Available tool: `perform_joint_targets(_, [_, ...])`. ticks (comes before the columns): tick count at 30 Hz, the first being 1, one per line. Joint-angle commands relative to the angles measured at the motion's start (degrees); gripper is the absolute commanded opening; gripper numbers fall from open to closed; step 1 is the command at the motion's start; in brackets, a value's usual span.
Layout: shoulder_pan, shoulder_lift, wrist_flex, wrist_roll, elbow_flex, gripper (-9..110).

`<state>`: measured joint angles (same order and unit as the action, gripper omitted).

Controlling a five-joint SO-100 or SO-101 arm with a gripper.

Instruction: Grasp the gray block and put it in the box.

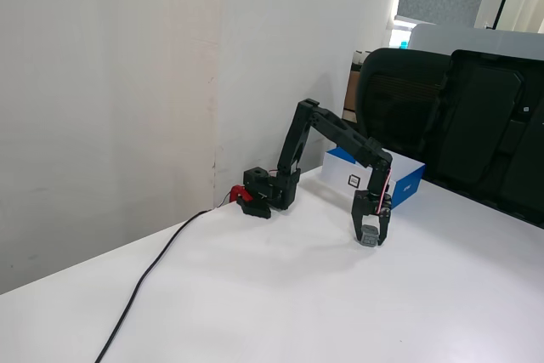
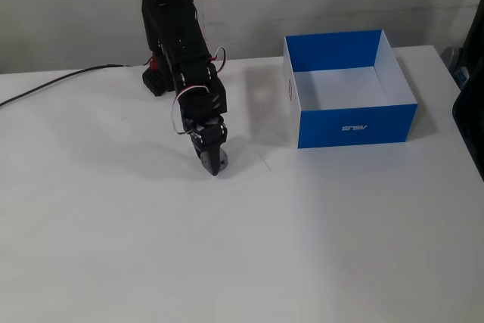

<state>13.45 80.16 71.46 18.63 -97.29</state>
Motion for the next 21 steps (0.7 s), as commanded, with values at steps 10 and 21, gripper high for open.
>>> perform_joint_targets(10, [-0.2,1.0,-0.5,-0.2,0.0,0])
perform_joint_targets(21, [-0.5,6.6,3.9,0.0,1.1,0])
